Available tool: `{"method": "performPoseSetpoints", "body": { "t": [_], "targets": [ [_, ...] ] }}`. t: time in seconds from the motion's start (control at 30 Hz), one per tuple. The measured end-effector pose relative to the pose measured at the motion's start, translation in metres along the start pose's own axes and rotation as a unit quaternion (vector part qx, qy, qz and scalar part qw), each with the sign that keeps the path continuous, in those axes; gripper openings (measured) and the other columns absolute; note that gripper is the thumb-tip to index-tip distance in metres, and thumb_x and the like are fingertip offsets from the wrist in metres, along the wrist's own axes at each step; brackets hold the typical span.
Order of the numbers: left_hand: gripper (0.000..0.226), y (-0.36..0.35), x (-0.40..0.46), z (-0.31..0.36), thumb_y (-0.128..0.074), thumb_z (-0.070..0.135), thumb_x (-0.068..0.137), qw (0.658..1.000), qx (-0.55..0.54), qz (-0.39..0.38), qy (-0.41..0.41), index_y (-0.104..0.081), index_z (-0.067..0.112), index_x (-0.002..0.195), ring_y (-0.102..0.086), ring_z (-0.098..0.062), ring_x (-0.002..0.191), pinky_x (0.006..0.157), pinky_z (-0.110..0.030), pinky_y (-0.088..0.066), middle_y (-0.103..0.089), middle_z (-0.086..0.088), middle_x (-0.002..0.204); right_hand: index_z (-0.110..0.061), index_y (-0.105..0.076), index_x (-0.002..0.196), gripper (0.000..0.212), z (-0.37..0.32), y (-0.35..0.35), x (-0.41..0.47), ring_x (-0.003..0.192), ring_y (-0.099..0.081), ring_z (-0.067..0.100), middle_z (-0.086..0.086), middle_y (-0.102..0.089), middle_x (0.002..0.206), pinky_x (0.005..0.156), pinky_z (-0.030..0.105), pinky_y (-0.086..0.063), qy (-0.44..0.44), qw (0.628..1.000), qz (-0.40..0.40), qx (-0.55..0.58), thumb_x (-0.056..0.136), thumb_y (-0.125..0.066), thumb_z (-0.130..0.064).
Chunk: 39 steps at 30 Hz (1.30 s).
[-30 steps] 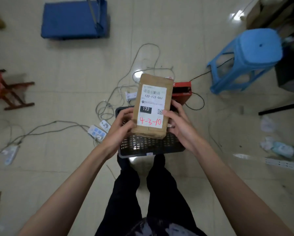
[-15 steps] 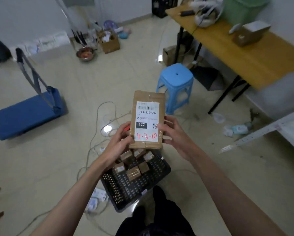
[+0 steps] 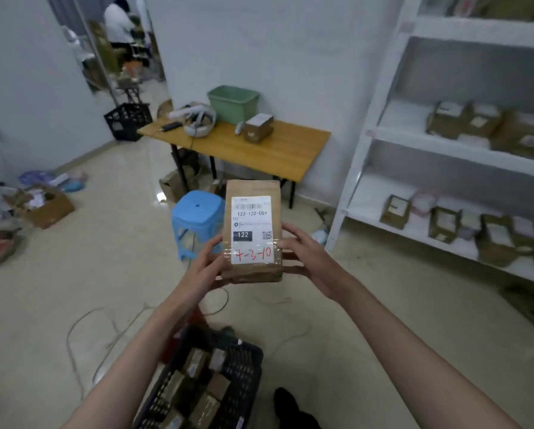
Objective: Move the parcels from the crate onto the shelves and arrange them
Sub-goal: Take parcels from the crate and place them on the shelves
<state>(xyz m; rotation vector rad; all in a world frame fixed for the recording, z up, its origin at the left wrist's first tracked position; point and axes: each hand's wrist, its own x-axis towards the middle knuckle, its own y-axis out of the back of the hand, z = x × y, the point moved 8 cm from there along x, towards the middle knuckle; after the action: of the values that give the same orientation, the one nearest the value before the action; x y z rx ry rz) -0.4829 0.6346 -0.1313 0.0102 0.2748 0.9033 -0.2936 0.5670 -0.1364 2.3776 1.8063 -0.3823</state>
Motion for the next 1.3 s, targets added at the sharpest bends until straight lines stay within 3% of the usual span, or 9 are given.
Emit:
{"method": "performPoseSetpoints", "body": {
  "t": [0.17, 0.27, 0.5, 0.7, 0.83, 0.97, 1.1, 1.2, 1.3],
  "targets": [
    [0.044, -0.076, 0.020, 0.055, -0.052, 0.022, 0.099, 0.994, 0.026, -0.095, -0.052, -0.042, 0.039, 0.138, -0.067, -0.014, 0.105, 0.086, -0.029, -0.054, -0.067, 0.000, 0.118, -0.035, -0.049, 0.139, 0.044, -0.035, 0.079, -0.063, 0.110, -0.069, 0.016, -0.007, -0.073, 0.116, 0.094, 0.038, -0.057, 0.048, 0.994, 0.096, 0.020, 0.097, -0.058, -0.022],
    [0.045, -0.126, 0.028, 0.086, -0.050, 0.019, 0.099, 0.986, 0.044, -0.141, -0.079, -0.041, 0.043, 0.136, -0.067, -0.006, 0.098, 0.078, -0.022, -0.054, -0.066, 0.004, 0.116, -0.033, -0.049, 0.140, 0.046, -0.047, 0.126, -0.097, 0.112, -0.067, 0.012, -0.009, -0.072, 0.117, 0.089, 0.034, -0.057, 0.069, 0.984, 0.159, 0.033, 0.096, -0.061, -0.026],
    [0.045, -0.237, 0.034, 0.133, -0.048, 0.017, 0.100, 0.964, 0.071, -0.223, -0.125, -0.040, 0.041, 0.138, -0.067, -0.002, 0.099, 0.074, -0.019, -0.052, -0.067, 0.015, 0.113, -0.024, -0.050, 0.136, 0.045, -0.053, 0.221, -0.167, 0.110, -0.067, 0.009, -0.007, -0.072, 0.118, 0.081, 0.028, -0.056, 0.086, 0.957, 0.273, 0.054, 0.094, -0.065, -0.031],
    [0.047, -0.324, 0.036, 0.172, -0.047, 0.020, 0.101, 0.945, 0.083, -0.276, -0.156, -0.037, 0.041, 0.141, -0.067, -0.003, 0.100, 0.081, -0.022, -0.052, -0.066, 0.014, 0.116, -0.025, -0.055, 0.128, 0.038, -0.064, 0.300, -0.210, 0.112, -0.066, 0.009, -0.008, -0.071, 0.119, 0.081, 0.028, -0.058, 0.100, 0.936, 0.334, 0.056, 0.093, -0.066, -0.034],
    [0.044, -0.381, 0.043, 0.212, -0.050, 0.026, 0.100, 0.930, 0.098, -0.298, -0.191, -0.038, 0.047, 0.137, -0.064, -0.010, 0.108, 0.096, -0.036, -0.051, -0.067, 0.011, 0.116, -0.027, -0.058, 0.126, 0.038, -0.082, 0.356, -0.230, 0.117, -0.063, 0.009, -0.008, -0.070, 0.122, 0.087, 0.033, -0.058, 0.119, 0.928, 0.350, 0.049, 0.091, -0.067, -0.038],
    [0.053, -0.433, 0.050, 0.237, -0.055, 0.041, 0.094, 0.920, 0.091, -0.317, -0.214, -0.034, 0.045, 0.142, -0.062, -0.008, 0.109, 0.091, -0.029, -0.050, -0.062, 0.010, 0.123, -0.030, -0.058, 0.128, 0.040, -0.100, 0.403, -0.253, 0.111, -0.066, 0.009, -0.005, -0.070, 0.123, 0.080, 0.025, -0.057, 0.133, 0.924, 0.356, 0.029, 0.091, -0.067, -0.043],
    [0.043, -0.502, 0.054, 0.245, -0.049, 0.029, 0.100, 0.912, 0.078, -0.332, -0.226, -0.034, 0.046, 0.137, -0.064, -0.003, 0.102, 0.080, -0.019, -0.050, -0.062, 0.012, 0.119, -0.036, -0.054, 0.131, 0.038, -0.100, 0.454, -0.283, 0.094, -0.069, -0.004, -0.013, -0.070, 0.114, 0.068, 0.012, -0.052, 0.146, 0.920, 0.363, 0.002, 0.095, -0.063, -0.039],
    [0.043, -0.553, 0.056, 0.244, -0.048, 0.030, 0.100, 0.905, 0.083, -0.348, -0.230, -0.032, 0.045, 0.137, -0.063, -0.004, 0.104, 0.079, -0.019, -0.051, -0.060, 0.014, 0.120, -0.042, -0.052, 0.137, 0.050, -0.088, 0.494, -0.303, 0.105, -0.068, 0.005, -0.011, -0.070, 0.121, 0.088, 0.028, -0.056, 0.134, 0.912, 0.387, -0.002, 0.089, -0.066, -0.048],
    [0.047, -0.598, 0.066, 0.244, -0.051, 0.036, 0.099, 0.897, 0.091, -0.361, -0.238, -0.033, 0.049, 0.140, -0.063, -0.012, 0.112, 0.095, -0.032, -0.051, -0.063, 0.010, 0.124, -0.046, -0.050, 0.138, 0.057, -0.078, 0.532, -0.324, 0.111, -0.067, 0.011, -0.011, -0.070, 0.122, 0.101, 0.044, -0.052, 0.132, 0.902, 0.411, 0.004, 0.085, -0.067, -0.052]
  ]
}}
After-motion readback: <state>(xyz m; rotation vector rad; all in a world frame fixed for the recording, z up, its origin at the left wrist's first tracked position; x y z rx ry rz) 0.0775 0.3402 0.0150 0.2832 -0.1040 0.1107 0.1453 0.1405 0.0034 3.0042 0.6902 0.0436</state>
